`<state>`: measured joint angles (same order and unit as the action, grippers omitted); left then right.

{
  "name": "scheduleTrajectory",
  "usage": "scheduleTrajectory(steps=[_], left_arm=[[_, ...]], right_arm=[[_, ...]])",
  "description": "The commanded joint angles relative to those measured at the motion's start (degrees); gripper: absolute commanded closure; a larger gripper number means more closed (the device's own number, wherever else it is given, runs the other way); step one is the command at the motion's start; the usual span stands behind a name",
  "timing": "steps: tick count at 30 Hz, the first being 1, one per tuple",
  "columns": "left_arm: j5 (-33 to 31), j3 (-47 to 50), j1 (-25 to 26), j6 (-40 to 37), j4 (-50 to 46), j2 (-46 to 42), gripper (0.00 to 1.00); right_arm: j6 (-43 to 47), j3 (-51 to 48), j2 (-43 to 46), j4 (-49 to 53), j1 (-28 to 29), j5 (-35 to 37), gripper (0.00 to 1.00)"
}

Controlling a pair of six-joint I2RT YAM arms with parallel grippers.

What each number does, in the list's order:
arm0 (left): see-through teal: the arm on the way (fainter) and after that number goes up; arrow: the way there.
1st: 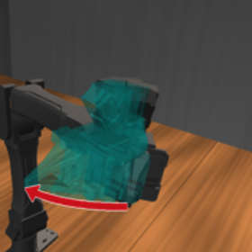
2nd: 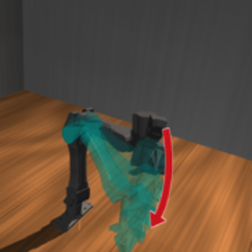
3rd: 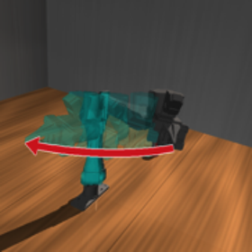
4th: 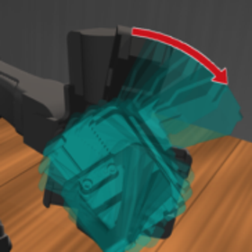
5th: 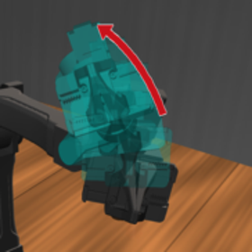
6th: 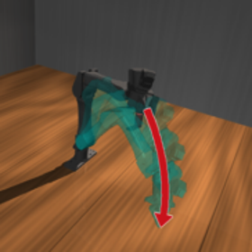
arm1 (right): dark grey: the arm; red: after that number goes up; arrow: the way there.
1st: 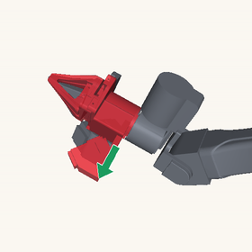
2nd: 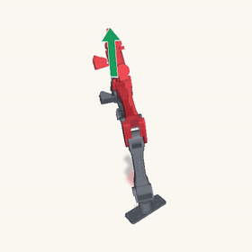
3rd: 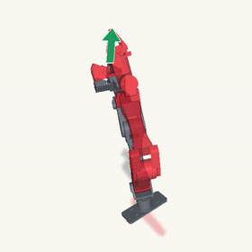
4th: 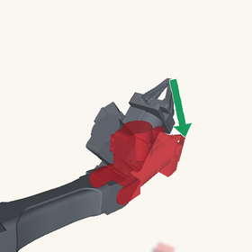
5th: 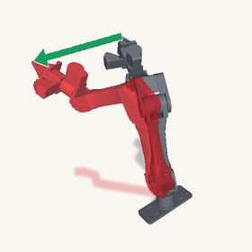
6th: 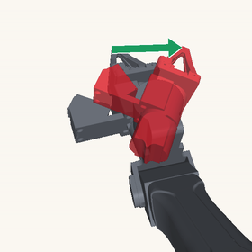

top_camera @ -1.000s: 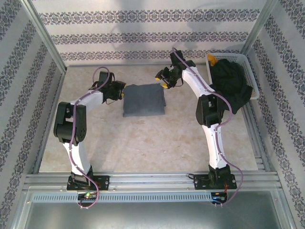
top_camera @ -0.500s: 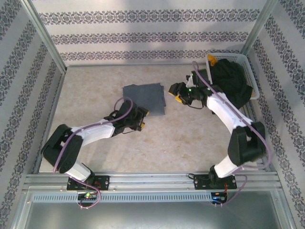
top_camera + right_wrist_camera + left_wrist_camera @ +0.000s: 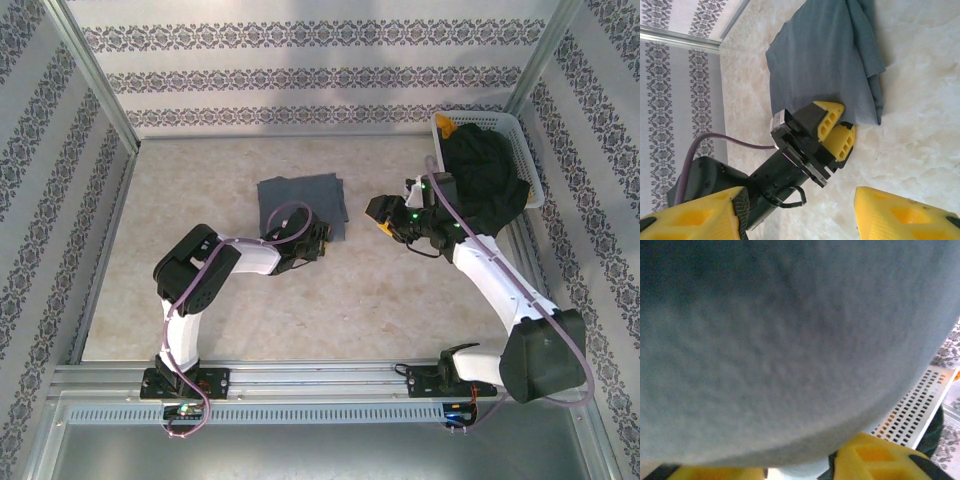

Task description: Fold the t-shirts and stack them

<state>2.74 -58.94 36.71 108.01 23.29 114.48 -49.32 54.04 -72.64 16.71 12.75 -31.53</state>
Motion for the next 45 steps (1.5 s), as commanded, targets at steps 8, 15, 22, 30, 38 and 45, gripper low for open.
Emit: scheduleTrajectory(steps=[8, 15, 22, 30, 38, 45], left_arm=[[1.7, 0.6, -15.1, -9.3, 0.5, -0.4, 1.0], [17.8, -1.4, -34.5, -24.9, 1.3, 2.1, 1.0], [27.8, -10.7, -48.9, -37.6, -1.6, 9.1, 1.0], [31.8, -14.3, -53.0, -39.4, 0.1, 11.3, 0.85], [26.3, -1.4, -51.7, -46.3, -7.7, -11.8, 0.0], [5.9, 14.4, -47.6, -53.2, -26.2, -41.8, 0.0]], right_arm=[[0.7, -1.4, 1.6, 2.4, -2.9, -0.3, 0.42], [0.3, -0.4, -1.0, 0.9, -2.9, -1.2, 0.43], [0.6, 0.7, -3.3, -0.3, -1.9, -1.6, 0.43], [-1.3, -0.9, -2.5, -13.4, 0.2, -6.6, 0.41], [-4.0, 1.1, -1.8, -14.0, -1.1, -5.4, 0.02], [11.1, 9.7, 2.0, 11.7, -1.8, 23.7, 0.02]])
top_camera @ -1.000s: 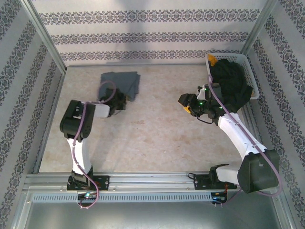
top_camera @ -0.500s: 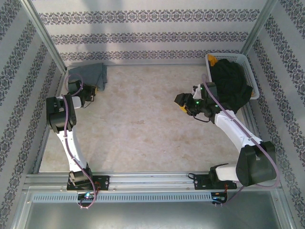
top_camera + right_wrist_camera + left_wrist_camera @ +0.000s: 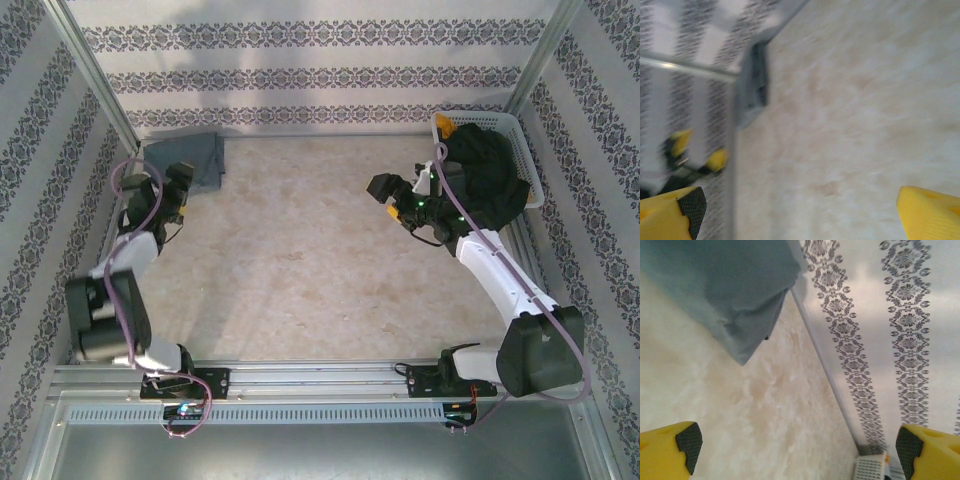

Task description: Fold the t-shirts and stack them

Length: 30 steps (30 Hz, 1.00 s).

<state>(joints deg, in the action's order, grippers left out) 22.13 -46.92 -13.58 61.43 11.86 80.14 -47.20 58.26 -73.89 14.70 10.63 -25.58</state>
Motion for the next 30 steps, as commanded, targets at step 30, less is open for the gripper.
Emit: scheduleTrajectory(steps=[30], left_arm=[[-26.4, 30.5, 9.3, -54.3, 44.2, 3.1, 0.0]], right_arm=[[42.7, -31.4, -9.4, -54.0, -10.0, 34.3, 0.02]])
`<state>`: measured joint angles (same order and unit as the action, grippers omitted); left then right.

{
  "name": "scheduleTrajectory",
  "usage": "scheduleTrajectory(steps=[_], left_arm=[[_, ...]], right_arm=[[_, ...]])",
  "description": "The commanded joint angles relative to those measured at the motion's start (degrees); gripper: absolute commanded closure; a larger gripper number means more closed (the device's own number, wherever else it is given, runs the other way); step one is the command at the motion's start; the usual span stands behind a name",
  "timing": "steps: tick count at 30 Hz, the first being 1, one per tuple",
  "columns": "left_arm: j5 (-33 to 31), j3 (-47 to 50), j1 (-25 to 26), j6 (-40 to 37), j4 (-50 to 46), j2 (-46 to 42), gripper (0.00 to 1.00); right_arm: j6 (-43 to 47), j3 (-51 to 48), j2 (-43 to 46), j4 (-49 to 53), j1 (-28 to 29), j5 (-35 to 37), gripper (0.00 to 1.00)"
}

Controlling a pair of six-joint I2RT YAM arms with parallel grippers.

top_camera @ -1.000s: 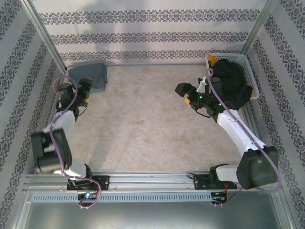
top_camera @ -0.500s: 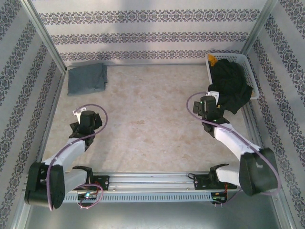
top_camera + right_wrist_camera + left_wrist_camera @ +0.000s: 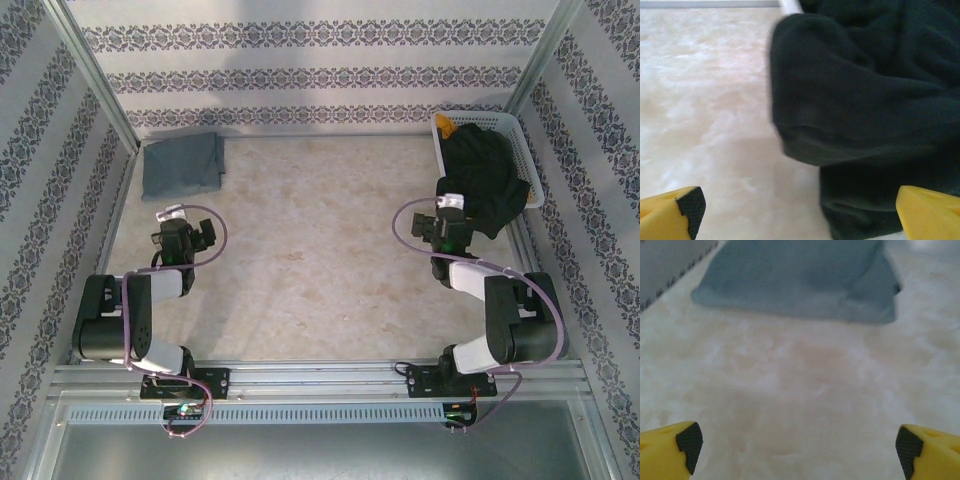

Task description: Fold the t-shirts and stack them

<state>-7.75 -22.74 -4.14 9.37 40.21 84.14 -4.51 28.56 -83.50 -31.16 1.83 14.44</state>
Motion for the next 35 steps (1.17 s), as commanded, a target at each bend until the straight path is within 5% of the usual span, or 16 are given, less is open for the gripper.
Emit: scheduleTrajectory(steps=[1, 5, 9, 13, 35], left_arm=[[3.6, 9.6, 0.0, -2.2, 22.4, 0.1, 0.0], [7.4, 13.2, 0.4, -4.5, 41.2, 10.1, 0.0], [6.4, 7.9, 1.0, -4.3, 26.2, 6.2, 0.0], [7.2, 2.2, 2.0, -6.3, 15.7, 6.2, 0.0], [6.2, 1.6, 2.4, -6.3, 14.9, 6.5, 0.0]], right_arm=[[1.2, -1.6, -0.2, -8.0, -0.7, -7.0, 0.02], [1.6, -5.6, -0.4, -15.9, -0.2, -6.6, 0.02], [2.5, -11.9, -4.4, -31.2, 0.8, -5.3, 0.02], [1.6, -7.1, -3.2, -21.6, 0.4, -4.3, 0.02], [3.1, -7.2, -3.3, -21.9, 0.5, -8.3, 0.02]])
